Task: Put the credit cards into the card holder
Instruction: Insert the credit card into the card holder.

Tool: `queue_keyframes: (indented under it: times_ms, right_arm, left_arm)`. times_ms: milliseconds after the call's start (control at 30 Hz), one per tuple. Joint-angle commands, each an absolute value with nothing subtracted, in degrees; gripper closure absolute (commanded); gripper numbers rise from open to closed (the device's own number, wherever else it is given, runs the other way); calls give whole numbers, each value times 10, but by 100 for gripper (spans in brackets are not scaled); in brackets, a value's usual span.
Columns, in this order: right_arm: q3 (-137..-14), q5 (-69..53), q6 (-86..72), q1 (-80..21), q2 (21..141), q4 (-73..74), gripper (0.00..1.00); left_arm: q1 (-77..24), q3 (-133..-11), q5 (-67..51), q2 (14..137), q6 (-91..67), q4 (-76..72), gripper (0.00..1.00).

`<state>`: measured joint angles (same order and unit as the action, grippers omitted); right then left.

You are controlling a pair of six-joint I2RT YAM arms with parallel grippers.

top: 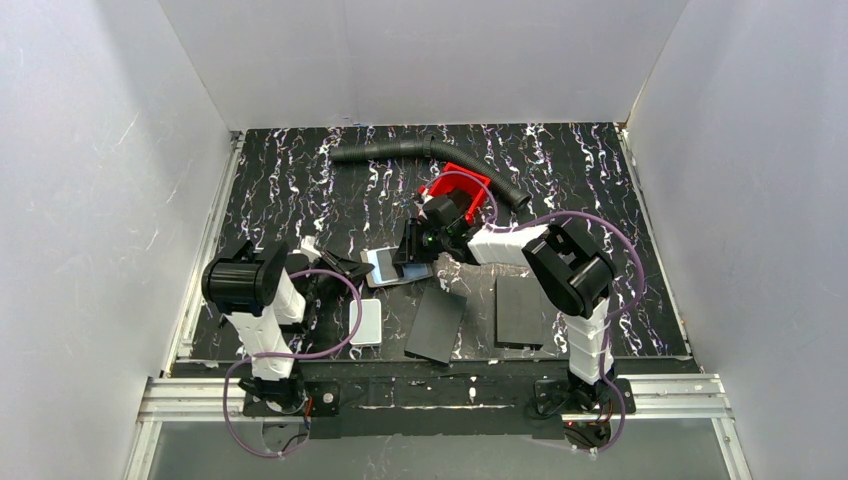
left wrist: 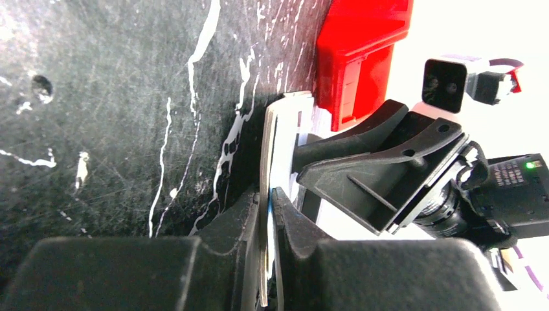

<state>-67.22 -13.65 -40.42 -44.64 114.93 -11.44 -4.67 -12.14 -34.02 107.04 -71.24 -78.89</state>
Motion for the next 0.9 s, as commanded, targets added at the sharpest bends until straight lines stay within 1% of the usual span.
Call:
queue_keyframes:
  times_ms: [0,133,200,267,367,567,733,867]
  right_arm:
    - [-687,-103,-365,-441,1150,-17,59]
    - [-684,-97,-365,-439,1147,-14,59]
    - [-681,-96,-365,-437,1141,-14,55]
    - [-681,-97,-364,-435,1139,-13,54]
    - [-685,-97,-361,-434,1139,-8,55]
    - [-686,-114,-359,-435,1152,-20,66]
    - [-693,-123,-358,-440,1156,-25,83]
    - [-698,-137,-356,-447,1159,-37,87]
  left_arm:
    - [-44,-127,-345,1046,-672,-734,93]
    - [-44,-130,-345,1024,-651,-699,98]
    - [-44,-131,-345,1018,-647,-691,99]
    - [-44,-134,-348,1016,-646,-689,99]
    - [-44,-136,-351,1018,-647,-689,100]
    - [-44,-138,-354,1019,-649,-689,100]
    - [-45,-138,-355,1014,-649,-689,100]
    - [-45,-142,-359,1018,-650,-689,100]
